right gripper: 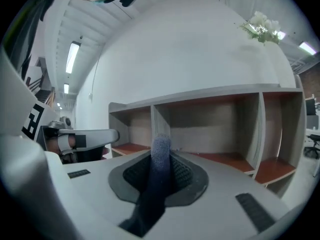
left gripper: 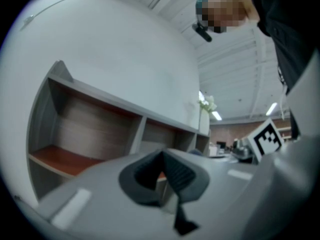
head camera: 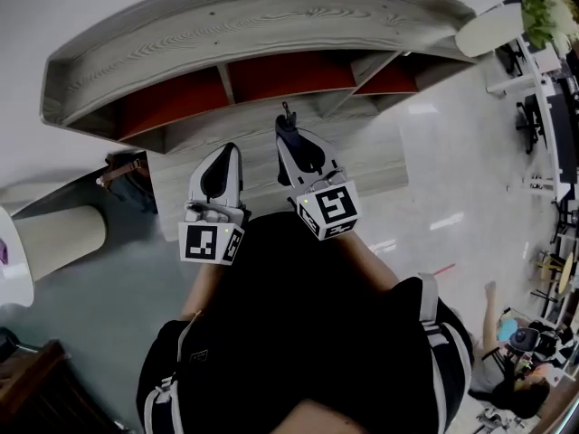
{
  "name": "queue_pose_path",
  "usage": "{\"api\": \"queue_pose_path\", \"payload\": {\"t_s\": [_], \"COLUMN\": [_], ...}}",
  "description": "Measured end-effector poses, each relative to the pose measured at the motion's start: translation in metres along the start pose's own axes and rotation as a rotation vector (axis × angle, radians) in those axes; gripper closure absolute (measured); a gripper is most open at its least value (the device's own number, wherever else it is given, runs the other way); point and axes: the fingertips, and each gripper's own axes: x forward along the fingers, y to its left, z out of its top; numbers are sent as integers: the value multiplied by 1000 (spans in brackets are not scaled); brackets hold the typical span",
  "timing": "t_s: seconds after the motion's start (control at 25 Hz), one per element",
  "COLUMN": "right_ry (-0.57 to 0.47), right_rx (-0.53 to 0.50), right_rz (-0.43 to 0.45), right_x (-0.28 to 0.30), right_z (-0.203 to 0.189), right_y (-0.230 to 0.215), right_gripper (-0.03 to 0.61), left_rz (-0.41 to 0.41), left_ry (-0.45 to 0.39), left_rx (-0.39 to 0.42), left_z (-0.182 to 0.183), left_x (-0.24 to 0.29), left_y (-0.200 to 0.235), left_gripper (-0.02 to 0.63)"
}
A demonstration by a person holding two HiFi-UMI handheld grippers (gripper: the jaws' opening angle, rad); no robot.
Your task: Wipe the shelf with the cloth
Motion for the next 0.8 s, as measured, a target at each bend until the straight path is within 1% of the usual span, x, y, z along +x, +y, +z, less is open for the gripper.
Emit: {"api": "queue_pose_path", "payload": {"t_s": [0.24,0.8], "right_ry": [-23,-32], "right_rx": [3,-6], "right_rz": [-21,-25], "right_x": [-3,-1], "right_z": [2,5], "right_y": [-2,3], "right_gripper": [525,526], "left_rz": [5,19], "left_ry": [6,14], "left_rx": [4,-8], "left_z": [-1,-3], "left_x": [-4,-12], "left_y": [2,5], "left_gripper": [609,609]}}
